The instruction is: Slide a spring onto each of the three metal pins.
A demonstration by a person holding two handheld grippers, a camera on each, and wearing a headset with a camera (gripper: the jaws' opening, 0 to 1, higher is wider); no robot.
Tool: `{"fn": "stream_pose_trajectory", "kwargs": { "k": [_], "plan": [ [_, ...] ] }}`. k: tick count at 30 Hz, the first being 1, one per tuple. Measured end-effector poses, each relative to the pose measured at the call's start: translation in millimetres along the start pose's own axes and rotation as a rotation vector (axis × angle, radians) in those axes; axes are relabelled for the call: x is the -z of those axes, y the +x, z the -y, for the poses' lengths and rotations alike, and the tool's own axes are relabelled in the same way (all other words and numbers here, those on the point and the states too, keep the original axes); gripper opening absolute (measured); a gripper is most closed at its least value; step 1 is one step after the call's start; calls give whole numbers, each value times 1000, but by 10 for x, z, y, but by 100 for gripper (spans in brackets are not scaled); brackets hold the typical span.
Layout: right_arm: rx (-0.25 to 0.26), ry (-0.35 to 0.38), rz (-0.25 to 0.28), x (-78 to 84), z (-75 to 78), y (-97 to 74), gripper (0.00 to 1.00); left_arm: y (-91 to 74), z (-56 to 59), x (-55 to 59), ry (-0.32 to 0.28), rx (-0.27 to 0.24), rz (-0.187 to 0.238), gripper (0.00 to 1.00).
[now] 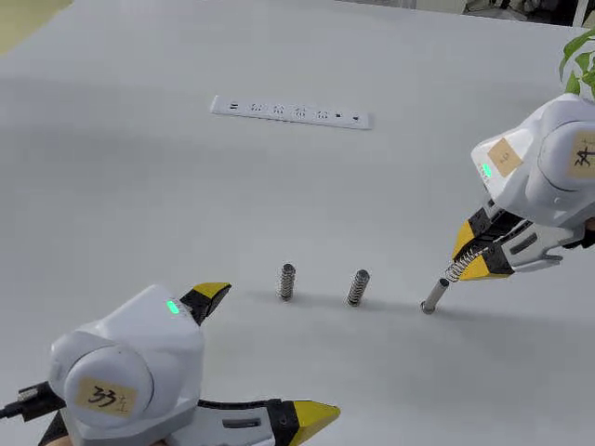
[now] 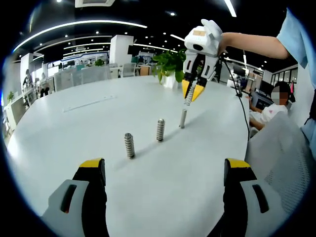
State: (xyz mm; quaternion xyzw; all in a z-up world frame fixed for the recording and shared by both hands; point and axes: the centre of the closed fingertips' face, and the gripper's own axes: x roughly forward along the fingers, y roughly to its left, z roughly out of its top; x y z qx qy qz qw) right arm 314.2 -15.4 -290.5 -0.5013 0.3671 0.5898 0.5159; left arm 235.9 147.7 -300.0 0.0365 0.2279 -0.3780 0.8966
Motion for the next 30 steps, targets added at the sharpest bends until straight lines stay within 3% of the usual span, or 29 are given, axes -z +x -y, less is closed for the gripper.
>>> {"fn": "stream_pose_trajectory", "kwargs": {
  "k": [12,30],
  "plan": [
    [-34,-17,-27,-26,-99,56,8,18,42,51,-13,10,-11,98],
    [-62,-29,-49,-16,-100,147,8,12,38,87,-36,8,-10,96]
  ]
}}
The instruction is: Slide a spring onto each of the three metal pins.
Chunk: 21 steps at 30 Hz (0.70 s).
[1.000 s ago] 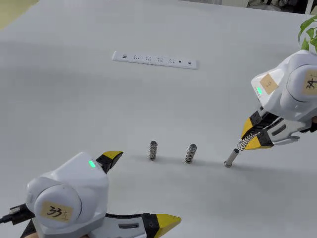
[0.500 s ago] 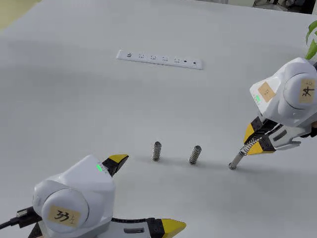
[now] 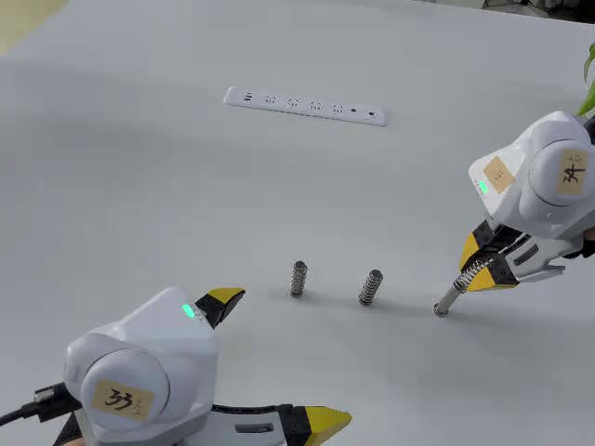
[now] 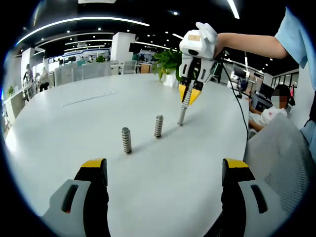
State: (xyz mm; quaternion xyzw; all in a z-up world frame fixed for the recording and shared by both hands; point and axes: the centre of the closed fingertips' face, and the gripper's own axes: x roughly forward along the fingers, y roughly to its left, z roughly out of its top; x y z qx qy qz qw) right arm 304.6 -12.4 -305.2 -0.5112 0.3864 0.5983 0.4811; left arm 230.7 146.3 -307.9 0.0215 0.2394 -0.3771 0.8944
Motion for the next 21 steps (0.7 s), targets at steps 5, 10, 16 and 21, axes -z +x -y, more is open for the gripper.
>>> {"fn": "stream_pose_trajectory", "kwargs": {
  "k": [5,10,16,21],
  "plan": [
    [-16,-4,-11,14,-9,67,8,-2,-4,22,-7,0,-5,95],
    [-29,-2,-14,37,9,158,8,-7,-18,51,-13,-4,-10,94],
    [-49,-1,-27,84,19,327,8,-14,-19,59,-20,-4,-9,94],
    [-61,3,-32,80,-11,390,8,-13,-27,65,-26,-7,-10,94]
  ]
}}
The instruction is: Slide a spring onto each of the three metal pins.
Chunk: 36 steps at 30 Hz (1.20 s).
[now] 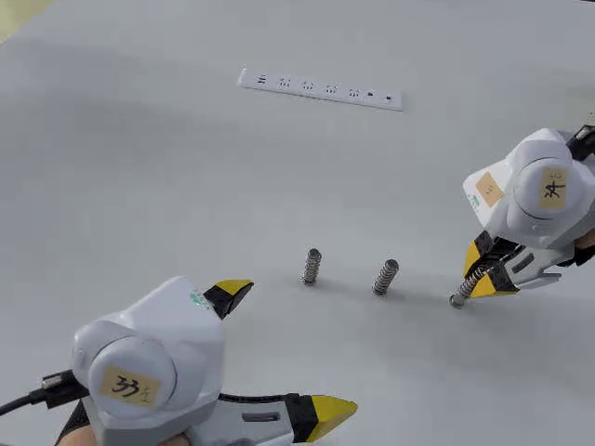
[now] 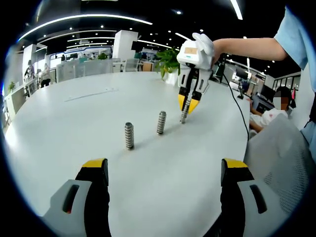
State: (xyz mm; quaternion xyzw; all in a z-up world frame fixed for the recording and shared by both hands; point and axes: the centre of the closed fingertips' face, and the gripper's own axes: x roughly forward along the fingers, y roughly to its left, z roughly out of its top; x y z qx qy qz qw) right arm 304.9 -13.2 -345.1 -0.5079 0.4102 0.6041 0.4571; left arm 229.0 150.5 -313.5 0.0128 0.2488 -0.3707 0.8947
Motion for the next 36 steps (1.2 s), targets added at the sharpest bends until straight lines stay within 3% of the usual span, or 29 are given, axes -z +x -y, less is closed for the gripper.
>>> {"fn": "stream_pose_trajectory", "kwargs": {
  "k": [15,28,31,36],
  "plan": [
    [-10,9,-6,19,-15,136,8,20,-6,38,-9,4,-7,92],
    [-3,22,-1,-7,-28,145,10,12,-12,17,-10,3,0,92],
    [-10,26,16,-17,-24,177,20,6,-17,3,-9,0,4,92],
    [0,47,55,-40,-47,199,46,-1,-14,-24,-6,-1,11,92]
  ]
}}
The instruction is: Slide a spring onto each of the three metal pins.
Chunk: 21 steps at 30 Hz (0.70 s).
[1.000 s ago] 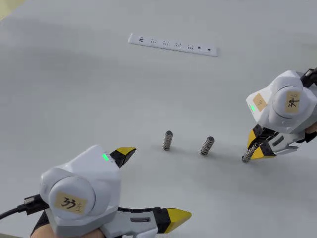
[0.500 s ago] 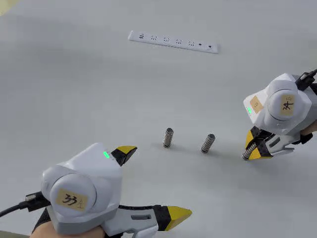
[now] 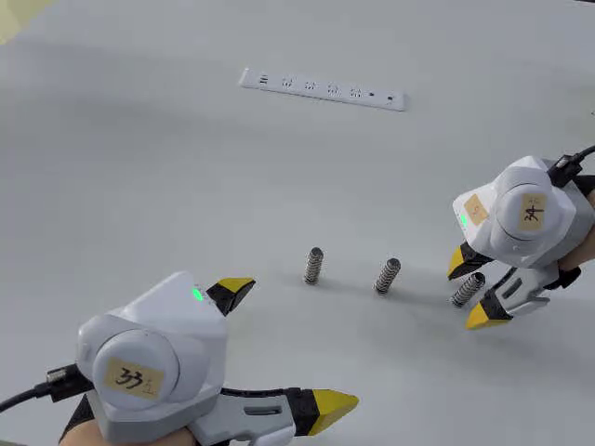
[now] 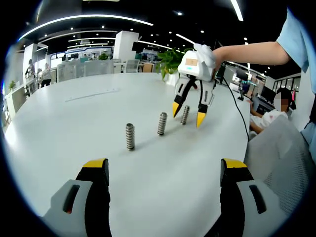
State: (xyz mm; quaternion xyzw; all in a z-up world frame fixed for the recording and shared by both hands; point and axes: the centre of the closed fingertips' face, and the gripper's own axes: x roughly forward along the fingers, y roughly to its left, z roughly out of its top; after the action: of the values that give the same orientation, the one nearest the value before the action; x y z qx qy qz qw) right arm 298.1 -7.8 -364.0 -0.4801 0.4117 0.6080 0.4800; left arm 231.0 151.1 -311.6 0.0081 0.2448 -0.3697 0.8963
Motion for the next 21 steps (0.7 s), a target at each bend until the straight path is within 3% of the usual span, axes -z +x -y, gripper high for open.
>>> {"fn": "stream_pose_trajectory", "kwargs": {
  "k": [8,10,15,18,21],
  "plan": [
    [53,67,76,22,-57,-30,91,1,11,-33,9,3,6,92],
    [64,88,87,31,-80,-42,98,-2,11,-39,13,3,7,92],
    [85,140,128,50,-167,-80,99,-21,13,-49,20,1,8,92],
    [148,173,165,40,-150,-111,99,-38,20,-69,24,1,13,93],
    [214,236,237,8,-141,-159,99,-56,16,-75,32,-2,12,93]
  ]
}}
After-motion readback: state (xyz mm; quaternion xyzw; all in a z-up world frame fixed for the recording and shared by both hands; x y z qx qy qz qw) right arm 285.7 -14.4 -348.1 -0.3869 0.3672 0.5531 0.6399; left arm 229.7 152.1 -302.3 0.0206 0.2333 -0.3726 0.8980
